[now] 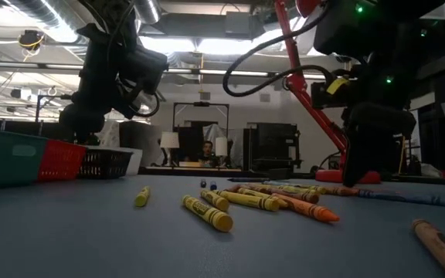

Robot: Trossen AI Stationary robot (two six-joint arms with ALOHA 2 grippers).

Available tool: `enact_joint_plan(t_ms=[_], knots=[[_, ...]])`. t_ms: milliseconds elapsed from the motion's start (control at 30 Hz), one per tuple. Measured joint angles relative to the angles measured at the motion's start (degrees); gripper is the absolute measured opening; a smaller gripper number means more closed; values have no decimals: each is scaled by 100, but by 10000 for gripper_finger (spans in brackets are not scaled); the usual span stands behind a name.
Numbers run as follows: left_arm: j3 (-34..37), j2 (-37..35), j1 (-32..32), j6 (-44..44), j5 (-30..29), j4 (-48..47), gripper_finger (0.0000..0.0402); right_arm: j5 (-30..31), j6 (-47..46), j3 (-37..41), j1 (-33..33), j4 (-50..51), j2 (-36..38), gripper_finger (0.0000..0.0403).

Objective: Sort crayons
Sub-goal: Put the orange crayon into the transparent bin

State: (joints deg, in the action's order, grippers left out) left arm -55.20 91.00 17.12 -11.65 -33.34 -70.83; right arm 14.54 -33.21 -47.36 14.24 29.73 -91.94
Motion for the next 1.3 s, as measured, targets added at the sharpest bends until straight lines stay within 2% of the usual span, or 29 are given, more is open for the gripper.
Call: enact_joint_plan(t_ms=[300,1033,1300], knots=[[0,0,0,-28,0,1,78,-13,2,-104,0,-35,0,159],[0,0,-2,-40,25,9,78,-12,-319,210,2,7,2,159],[0,0,-2,-42,109,60,78,-109,-313,-142,0,42,2,159]])
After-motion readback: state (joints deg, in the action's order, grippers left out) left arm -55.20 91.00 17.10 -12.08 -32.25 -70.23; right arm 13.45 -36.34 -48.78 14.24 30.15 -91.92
